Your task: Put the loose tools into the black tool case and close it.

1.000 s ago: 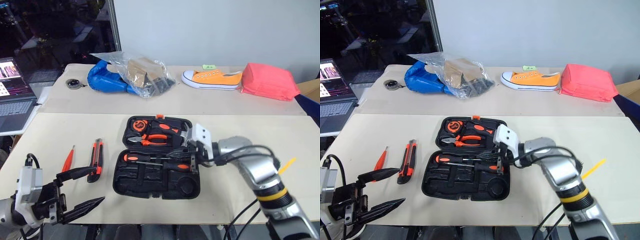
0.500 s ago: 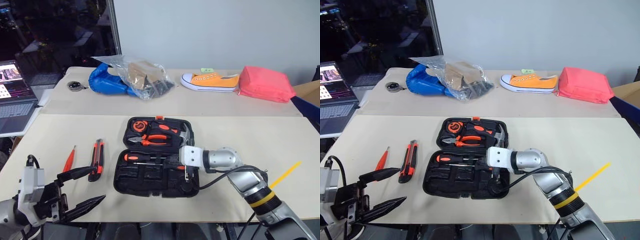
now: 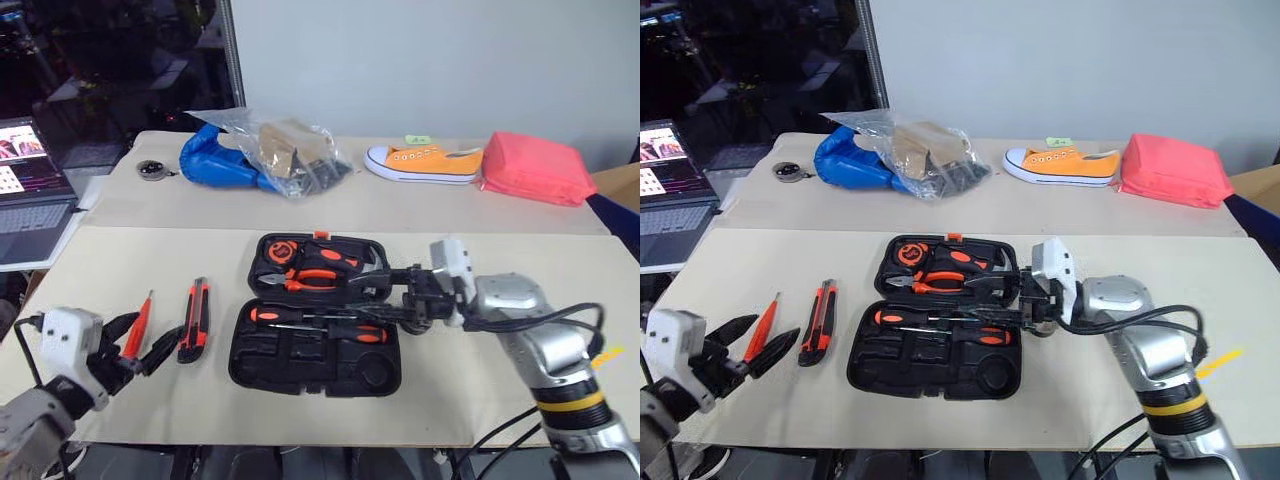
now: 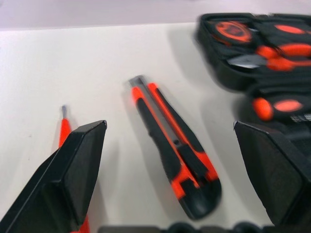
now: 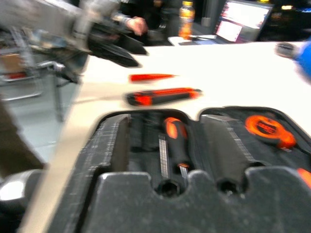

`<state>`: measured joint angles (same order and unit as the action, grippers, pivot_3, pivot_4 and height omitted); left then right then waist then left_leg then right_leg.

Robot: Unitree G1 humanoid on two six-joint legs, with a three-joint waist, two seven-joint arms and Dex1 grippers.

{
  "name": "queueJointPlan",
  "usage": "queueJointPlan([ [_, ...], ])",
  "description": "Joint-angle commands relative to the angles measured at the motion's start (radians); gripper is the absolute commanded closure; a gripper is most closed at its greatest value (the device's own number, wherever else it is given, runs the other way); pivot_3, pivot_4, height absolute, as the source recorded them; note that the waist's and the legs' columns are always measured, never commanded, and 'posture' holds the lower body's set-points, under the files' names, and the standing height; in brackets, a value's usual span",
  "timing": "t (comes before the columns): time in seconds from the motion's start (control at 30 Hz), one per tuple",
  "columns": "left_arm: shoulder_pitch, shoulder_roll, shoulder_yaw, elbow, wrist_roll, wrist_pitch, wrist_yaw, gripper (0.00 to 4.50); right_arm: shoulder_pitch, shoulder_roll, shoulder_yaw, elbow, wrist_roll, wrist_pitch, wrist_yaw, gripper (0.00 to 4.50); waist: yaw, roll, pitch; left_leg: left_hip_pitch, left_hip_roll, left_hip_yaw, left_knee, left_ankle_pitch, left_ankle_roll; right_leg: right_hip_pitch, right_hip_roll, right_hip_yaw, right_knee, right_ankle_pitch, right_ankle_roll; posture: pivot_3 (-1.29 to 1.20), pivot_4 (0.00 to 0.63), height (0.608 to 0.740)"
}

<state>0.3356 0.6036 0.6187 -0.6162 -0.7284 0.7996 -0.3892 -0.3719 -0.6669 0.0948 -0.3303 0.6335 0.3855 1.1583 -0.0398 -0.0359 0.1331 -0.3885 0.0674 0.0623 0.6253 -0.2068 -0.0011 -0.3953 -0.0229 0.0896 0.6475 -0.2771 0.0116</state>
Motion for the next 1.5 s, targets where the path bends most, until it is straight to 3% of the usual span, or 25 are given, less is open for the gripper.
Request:
queueJointPlan([
  [0.03, -0.072, 0.052, 0.007, 0.056, 0.043, 0.171, 0.156, 0.0, -0.025, -0.029, -0.066, -0.046, 0.036, -0.024, 0.044, 0.23, -0.001, 0.0, 0.0, 0.0, -0.001, 0.0, 0.0, 0.0, 0.0, 0.0, 0.0, 0.0, 0.0, 0.0, 0.0, 0.0, 0.15, 0.74],
  [0.07, -0.091, 0.066, 0.003, 0.079, 0.055, 0.196, 0.169, 0.0, -0.021, -0.038, -0.071, -0.049, 0.044, -0.024, 0.062, 0.03, -0.004, -0.001, 0.001, 0.0, -0.001, 0.0, 0.0, 0.0, 0.0, 0.0, 0.0, 0.0, 0.0, 0.0, 0.0, 0.0, 0.15, 0.74],
  [0.37, -0.194, 0.129, -0.106, 0.298, 0.131, 0.213, 0.103, 0.0, 0.038, -0.058, -0.081, -0.065, -0.003, -0.074, 0.081, 0.03, 0.001, -0.001, 0.001, -0.004, -0.002, 0.002, -0.001, 0.0, 0.0, -0.006, -0.001, 0.0, 0.0, 0.0, 0.0, 0.0, 0.15, 0.74],
  [0.4, -0.193, 0.127, -0.118, 0.302, 0.133, 0.212, 0.091, 0.52, 0.044, -0.058, -0.083, -0.069, -0.005, -0.077, 0.078, 0.0, 0.002, 0.0, 0.001, -0.006, -0.002, 0.002, -0.001, 0.0, 0.0, -0.007, -0.001, 0.001, 0.0, 0.0, -0.001, 0.0, 0.15, 0.74],
  [0.43, -0.191, 0.123, -0.125, 0.3, 0.132, 0.216, 0.083, 0.64, 0.051, -0.061, -0.085, -0.072, -0.009, -0.081, 0.078, 0.0, 0.003, 0.001, 0.001, -0.006, -0.002, 0.002, -0.001, 0.0, 0.0, -0.007, -0.002, 0.001, 0.0, 0.0, 0.0, 0.0, 0.15, 0.74],
  [0.7, -0.164, 0.077, -0.102, 0.234, 0.16, 0.13, 0.055, 3.42, 0.088, -0.064, -0.101, -0.07, -0.03, -0.107, 0.07, 0.0, 0.016, 0.003, 0.001, -0.006, -0.002, 0.003, -0.001, 0.0, 0.0, -0.007, -0.004, 0.001, 0.0, 0.001, 0.0, 0.0, 0.15, 0.74],
  [0.83, -0.18, 0.092, 0.003, 0.143, 0.039, 0.053, -0.095, 3.42, 0.134, -0.064, -0.121, -0.066, -0.027, -0.113, 0.061, 0.0, 0.023, 0.0, 0.002, -0.008, -0.001, 0.002, 0.0, 0.0, 0.0, -0.009, -0.004, 0.001, 0.0, 0.001, 0.0, 0.0, 0.15, 0.74],
  [0.93, -0.165, 0.196, 0.017, 0.093, -0.088, 0.077, -0.319, 3.42, 0.193, -0.084, -0.14, -0.061, -0.039, -0.137, 0.079, 0.0, 0.028, 0.0, 0.002, -0.01, -0.001, 0.002, 0.0, 0.0, 0.0, -0.01, -0.003, -0.002, 0.0, 0.001, -0.001, 0.0, 0.15, 0.74],
  [1.0, -0.161, 0.282, -0.041, 0.081, -0.08, 0.042, -0.443, 3.42, 0.227, -0.095, -0.157, -0.068, -0.04, -0.147, 0.082, 0.0, 0.027, 0.004, 0.002, -0.01, -0.001, 0.004, 0.0, 0.0, 0.0, -0.01, -0.004, -0.004, 0.0, 0.0, -0.001, 0.0, 0.15, 0.74],
  [1.17, -0.357, 0.419, -0.379, 0.132, 0.091, -0.122, -0.617, 3.42, 0.322, -0.12, -0.229, -0.129, -0.04, -0.183, 0.069, 0.0, 0.028, 0.008, 0.003, -0.01, -0.004, 0.006, 0.001, 0.0, -0.001, -0.009, -0.002, -0.003, -0.001, 0.0, -0.001, 0.0, 0.15, 0.74],
  [1.3, -0.572, 0.385, -0.68, 0.201, 0.288, -0.283, -0.709, 3.42, 0.435, -0.164, -0.332, -0.196, -0.013, -0.164, 0.06, 0.0, 0.032, 0.008, 0.003, -0.01, -0.004, 0.005, 0.002, 0.0, -0.001, -0.008, -0.001, -0.003, 0.0, 0.0, 0.0, 0.0, 0.15, 0.74],
  [1.5, -0.665, 0.321, -0.85, 0.302, 0.402, -0.431, -0.815, 3.42, 0.567, -0.184, -0.436, -0.281, 0.014, -0.139, 0.023, 0.0, 0.021, 0.008, 0.003, -0.012, -0.004, 0.005, 0.002, 0.0, 0.0, -0.009, 0.002, 0.0, -0.001, 0.0, 0.001, 0.0, 0.15, 0.74],
])
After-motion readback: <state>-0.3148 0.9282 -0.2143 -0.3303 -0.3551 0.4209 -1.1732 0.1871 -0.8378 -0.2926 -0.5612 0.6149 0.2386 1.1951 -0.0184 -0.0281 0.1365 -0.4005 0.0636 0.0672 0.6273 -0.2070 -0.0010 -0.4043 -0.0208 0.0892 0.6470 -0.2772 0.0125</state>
